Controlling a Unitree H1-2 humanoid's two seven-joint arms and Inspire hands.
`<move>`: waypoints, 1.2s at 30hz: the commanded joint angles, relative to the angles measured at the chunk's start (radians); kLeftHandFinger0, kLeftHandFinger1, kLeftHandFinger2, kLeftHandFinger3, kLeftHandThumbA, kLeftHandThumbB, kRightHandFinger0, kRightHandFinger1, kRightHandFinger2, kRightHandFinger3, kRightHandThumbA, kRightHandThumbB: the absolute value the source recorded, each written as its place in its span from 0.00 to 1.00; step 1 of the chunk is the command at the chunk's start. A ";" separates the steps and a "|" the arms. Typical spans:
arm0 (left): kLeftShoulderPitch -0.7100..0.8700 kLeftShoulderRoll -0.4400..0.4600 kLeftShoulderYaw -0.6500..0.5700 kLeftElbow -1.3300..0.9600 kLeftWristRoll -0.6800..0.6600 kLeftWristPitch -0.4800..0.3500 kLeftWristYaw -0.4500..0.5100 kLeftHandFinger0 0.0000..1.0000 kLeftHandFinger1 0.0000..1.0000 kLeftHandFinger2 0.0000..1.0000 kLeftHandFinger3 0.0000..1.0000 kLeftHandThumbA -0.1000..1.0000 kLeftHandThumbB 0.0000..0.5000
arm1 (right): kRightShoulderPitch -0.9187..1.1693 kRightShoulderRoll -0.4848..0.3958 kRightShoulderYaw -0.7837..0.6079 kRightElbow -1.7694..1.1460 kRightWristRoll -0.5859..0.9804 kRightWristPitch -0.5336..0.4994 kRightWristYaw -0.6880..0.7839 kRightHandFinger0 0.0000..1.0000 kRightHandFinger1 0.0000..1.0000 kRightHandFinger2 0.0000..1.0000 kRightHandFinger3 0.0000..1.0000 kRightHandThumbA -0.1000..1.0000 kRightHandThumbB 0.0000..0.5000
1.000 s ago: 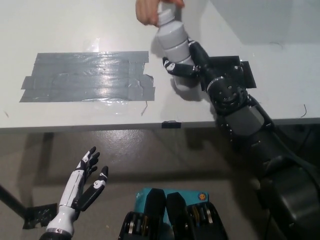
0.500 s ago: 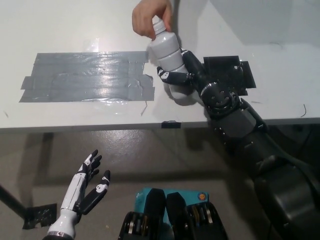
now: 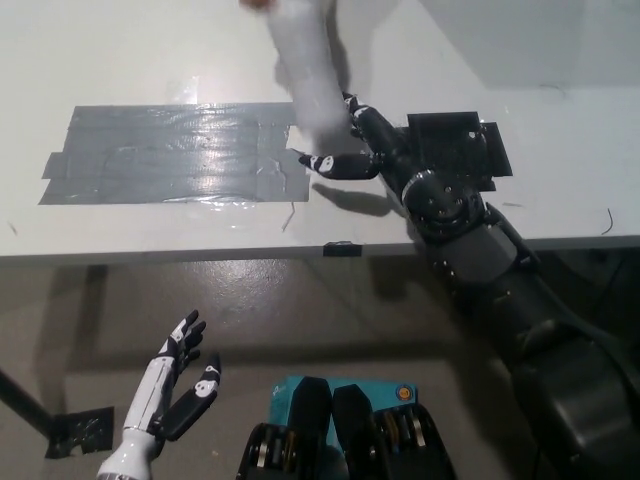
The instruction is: A white bottle is kept in the middle of the desk infront of the robot and the robot picks it up with its right hand and passes it to a person
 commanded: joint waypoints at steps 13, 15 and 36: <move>0.016 0.009 -0.006 -0.036 0.019 -0.026 0.005 1.00 1.00 1.00 1.00 0.48 0.12 | 0.368 -0.113 -0.015 -0.881 0.053 0.085 0.106 1.00 1.00 1.00 1.00 0.90 0.89; 0.014 0.011 -0.003 -0.031 0.017 -0.031 0.007 1.00 1.00 1.00 1.00 0.48 0.11 | 0.454 -0.126 -0.014 -1.040 0.046 0.104 0.105 1.00 1.00 1.00 1.00 0.94 0.85; 0.088 -0.002 -0.015 0.015 0.020 -0.067 0.012 1.00 1.00 1.00 1.00 0.53 0.20 | 1.081 -0.090 -0.100 -1.235 0.096 -0.139 0.003 1.00 1.00 1.00 1.00 0.91 0.57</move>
